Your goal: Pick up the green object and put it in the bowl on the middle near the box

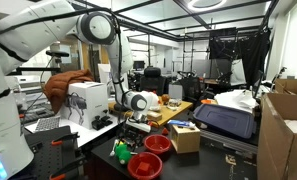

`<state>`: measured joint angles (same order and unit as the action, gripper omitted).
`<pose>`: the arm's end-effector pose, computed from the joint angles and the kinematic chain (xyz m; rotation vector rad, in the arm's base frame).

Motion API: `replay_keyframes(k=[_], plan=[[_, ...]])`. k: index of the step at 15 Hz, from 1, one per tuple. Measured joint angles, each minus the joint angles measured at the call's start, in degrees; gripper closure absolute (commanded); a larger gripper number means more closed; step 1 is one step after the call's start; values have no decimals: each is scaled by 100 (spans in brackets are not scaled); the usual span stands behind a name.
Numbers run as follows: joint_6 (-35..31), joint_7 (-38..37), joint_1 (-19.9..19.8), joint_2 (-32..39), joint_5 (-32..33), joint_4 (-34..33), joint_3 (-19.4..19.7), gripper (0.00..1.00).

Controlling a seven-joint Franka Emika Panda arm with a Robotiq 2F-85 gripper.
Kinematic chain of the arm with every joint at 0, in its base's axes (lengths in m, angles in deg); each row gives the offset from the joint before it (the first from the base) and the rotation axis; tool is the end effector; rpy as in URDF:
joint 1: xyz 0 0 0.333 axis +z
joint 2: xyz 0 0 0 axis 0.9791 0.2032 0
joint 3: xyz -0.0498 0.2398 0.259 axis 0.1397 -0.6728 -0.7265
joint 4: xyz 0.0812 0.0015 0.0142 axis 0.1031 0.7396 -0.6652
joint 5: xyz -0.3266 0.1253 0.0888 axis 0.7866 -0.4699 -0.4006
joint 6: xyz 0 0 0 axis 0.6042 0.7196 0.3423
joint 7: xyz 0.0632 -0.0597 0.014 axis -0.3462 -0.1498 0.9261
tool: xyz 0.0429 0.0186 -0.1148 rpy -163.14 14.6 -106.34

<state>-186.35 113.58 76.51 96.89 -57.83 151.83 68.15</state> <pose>0.5421 0.0496 0.0250 -2.4900 -1.4393 0.6911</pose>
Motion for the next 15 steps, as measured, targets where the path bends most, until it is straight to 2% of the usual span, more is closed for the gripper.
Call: replay_keyframes(k=[5,11,12,13,15], plan=[[-316,-87,27,50,166,213,148,0],[-389,-239,33,108,293,312,226,0],[-389,-239,39,108,298,314,226,3],[-389,-239,44,109,303,317,226,26],[-390,-239,51,109,307,322,226,31]])
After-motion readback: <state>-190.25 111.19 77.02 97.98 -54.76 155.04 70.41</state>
